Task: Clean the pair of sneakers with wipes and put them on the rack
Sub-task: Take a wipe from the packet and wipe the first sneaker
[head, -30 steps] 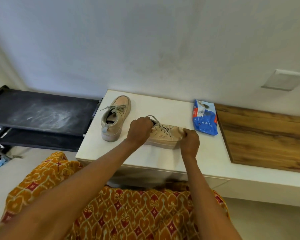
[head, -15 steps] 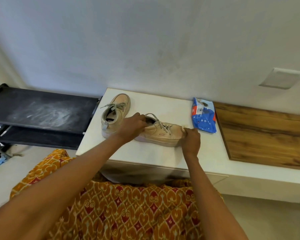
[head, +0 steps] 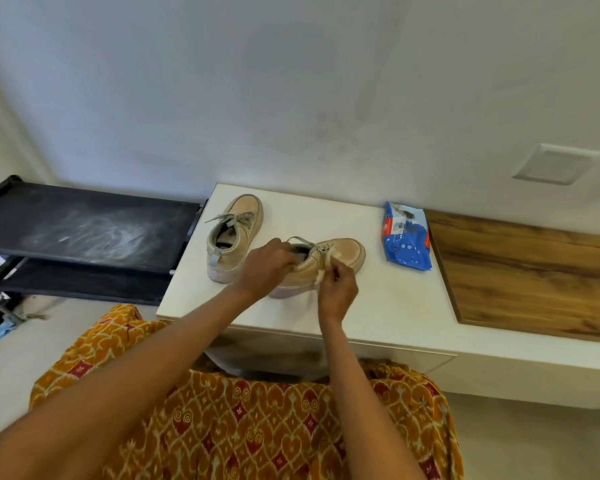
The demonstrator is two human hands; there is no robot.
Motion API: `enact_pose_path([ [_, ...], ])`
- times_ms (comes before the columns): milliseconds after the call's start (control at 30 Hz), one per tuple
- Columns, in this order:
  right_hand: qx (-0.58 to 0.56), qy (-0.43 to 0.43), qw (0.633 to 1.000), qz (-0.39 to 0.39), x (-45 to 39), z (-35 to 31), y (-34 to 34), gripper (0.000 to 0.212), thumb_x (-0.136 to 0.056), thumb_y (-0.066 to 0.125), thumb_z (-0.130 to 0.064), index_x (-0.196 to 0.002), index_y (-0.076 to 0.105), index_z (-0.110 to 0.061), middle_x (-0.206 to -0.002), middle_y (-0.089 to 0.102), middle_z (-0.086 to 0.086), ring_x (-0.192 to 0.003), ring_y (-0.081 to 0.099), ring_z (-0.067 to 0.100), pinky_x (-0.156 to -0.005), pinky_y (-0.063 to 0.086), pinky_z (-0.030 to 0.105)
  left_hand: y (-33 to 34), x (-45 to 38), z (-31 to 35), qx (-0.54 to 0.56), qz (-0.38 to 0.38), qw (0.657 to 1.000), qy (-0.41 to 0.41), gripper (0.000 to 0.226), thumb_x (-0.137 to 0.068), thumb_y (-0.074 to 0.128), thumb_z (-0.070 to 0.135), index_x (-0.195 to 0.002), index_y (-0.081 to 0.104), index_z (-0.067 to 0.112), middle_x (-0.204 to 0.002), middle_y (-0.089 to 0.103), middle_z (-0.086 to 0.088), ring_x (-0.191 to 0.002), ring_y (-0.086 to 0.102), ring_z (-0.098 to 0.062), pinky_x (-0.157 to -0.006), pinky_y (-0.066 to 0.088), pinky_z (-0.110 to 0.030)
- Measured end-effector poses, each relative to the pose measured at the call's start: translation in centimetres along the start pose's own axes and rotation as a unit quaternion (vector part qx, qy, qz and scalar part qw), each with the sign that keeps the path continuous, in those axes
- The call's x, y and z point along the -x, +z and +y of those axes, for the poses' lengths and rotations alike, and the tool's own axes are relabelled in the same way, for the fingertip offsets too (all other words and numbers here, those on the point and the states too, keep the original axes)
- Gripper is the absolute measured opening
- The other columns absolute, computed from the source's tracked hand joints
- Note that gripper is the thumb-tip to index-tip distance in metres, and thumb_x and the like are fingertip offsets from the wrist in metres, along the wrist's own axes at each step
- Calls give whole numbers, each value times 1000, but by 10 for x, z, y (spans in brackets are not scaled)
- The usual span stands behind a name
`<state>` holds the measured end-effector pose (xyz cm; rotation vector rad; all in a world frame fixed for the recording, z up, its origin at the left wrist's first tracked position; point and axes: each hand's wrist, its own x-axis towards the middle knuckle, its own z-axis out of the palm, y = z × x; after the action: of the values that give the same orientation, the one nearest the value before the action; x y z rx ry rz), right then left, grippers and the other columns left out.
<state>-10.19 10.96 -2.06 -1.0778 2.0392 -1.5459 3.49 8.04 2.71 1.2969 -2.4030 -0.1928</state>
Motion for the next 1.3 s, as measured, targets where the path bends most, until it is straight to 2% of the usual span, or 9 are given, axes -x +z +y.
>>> enact_pose_path([
  [200,20,38,999,-32,-12,0,2,24,-92,53,-7,-111,68,-8,-110,68,9,-100,62,23,-80,43,17,-8,2,-29,43,-94,995,-6,21,-88,60,18,-105,71,14,-99,59,-5,-96,49,-19,-76,45,-36],
  [300,-28,4,1000,-11,19,-7,12,21,-89,58,-5,-106,70,-7,-104,70,6,-95,64,19,-80,50,17,-2,3,-24,24,-72,997,-13,19,-89,56,15,-98,72,9,-92,58,-9,-89,51,-24,-69,44,-39],
  [467,-43,-57,993,-94,65,11,6,17,-85,61,2,-97,70,-8,-93,65,-4,-85,60,9,-73,41,1,11,12,-11,60,-1,998,-7,16,-87,60,15,-93,73,8,-83,60,-10,-81,50,-26,-63,46,-41],
  [633,-94,103,988,63,6,15,-17,20,-89,58,-5,-104,70,-12,-105,69,3,-96,61,14,-76,42,11,16,10,3,67,-7,996,66,19,-85,63,12,-101,71,7,-89,64,-10,-80,54,-27,-57,41,-33],
  [767,-39,66,997,13,-22,-6,-11,23,-90,57,-8,-108,70,-11,-108,70,7,-99,63,19,-79,43,16,23,11,4,65,17,994,81,19,-77,71,7,-95,72,9,-87,64,-8,-73,56,-26,-51,42,-28],
  [933,-49,18,998,25,15,-4,-4,20,-89,58,-4,-106,69,-5,-103,68,3,-93,58,9,-71,36,-5,30,17,8,94,47,993,46,17,-77,72,6,-93,72,8,-80,60,-8,-69,54,-24,-51,42,-28],
  [1033,-41,36,998,15,28,18,-11,20,-89,58,-2,-105,69,-5,-103,69,6,-94,61,13,-76,41,3,26,14,10,116,55,991,33,16,-77,70,4,-92,73,6,-74,61,-8,-67,53,-24,-56,35,-25],
  [1167,-50,110,992,30,-5,19,-6,21,-90,57,-7,-105,71,-10,-105,71,8,-97,65,20,-81,47,19,29,7,26,101,50,992,48,16,-74,74,5,-89,74,6,-77,68,-10,-66,58,-25,-56,43,-26],
  [1300,-99,83,990,64,0,1,-8,20,-89,61,-12,-108,70,-12,-102,69,-2,-94,62,8,-80,47,12,43,2,50,119,92,989,7,12,-75,73,8,-87,75,6,-81,70,-12,-66,62,-27,-60,48,-26],
])
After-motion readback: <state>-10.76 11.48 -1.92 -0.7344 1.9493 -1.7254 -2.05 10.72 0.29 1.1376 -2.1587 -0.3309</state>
